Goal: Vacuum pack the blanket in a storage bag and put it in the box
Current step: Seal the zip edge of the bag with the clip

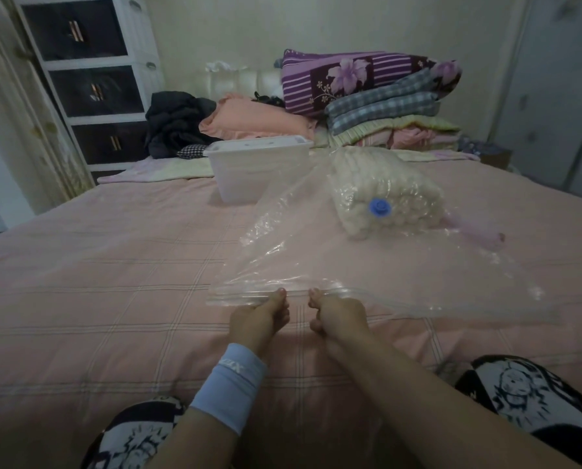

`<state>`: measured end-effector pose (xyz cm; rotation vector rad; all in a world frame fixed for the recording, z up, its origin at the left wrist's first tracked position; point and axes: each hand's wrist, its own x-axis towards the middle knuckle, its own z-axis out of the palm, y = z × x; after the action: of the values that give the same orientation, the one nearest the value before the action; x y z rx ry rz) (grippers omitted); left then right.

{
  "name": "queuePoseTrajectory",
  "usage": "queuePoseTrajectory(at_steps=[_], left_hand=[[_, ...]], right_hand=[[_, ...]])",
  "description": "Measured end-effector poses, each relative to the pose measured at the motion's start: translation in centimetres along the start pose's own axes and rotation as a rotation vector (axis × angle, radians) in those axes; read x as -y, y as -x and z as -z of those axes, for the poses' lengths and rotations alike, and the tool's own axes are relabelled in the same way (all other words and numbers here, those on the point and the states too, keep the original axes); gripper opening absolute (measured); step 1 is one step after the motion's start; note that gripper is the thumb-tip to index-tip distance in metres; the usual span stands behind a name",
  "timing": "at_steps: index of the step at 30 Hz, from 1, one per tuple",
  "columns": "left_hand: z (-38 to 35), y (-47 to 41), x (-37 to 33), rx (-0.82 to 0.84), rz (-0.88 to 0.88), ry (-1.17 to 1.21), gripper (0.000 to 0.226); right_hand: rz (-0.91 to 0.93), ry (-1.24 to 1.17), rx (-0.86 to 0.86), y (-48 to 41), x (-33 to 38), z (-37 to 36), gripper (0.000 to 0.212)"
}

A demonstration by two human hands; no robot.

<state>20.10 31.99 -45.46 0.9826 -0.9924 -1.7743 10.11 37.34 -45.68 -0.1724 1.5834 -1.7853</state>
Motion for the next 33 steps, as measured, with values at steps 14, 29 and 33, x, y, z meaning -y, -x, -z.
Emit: queuePoseTrajectory(at_steps=[14, 29, 33], left_hand=[[-2.2, -0.5, 0.9, 0.097, 0.090, 0.223, 0.015], [-6.2, 0.2, 3.6, 0.112, 0.086, 0.021, 0.008], [-5.4, -0.8, 3.0, 0.083, 0.087, 0.027, 0.011]], right_hand=[[0.014, -0.120, -0.039, -2.1, 0.9, 4.3, 0.011], [0.031, -0.042, -0.077, -2.0, 1.1, 4.9, 0.021], [0.022, -0.142, -0.118, -3.0, 2.0, 6.4, 0.015]])
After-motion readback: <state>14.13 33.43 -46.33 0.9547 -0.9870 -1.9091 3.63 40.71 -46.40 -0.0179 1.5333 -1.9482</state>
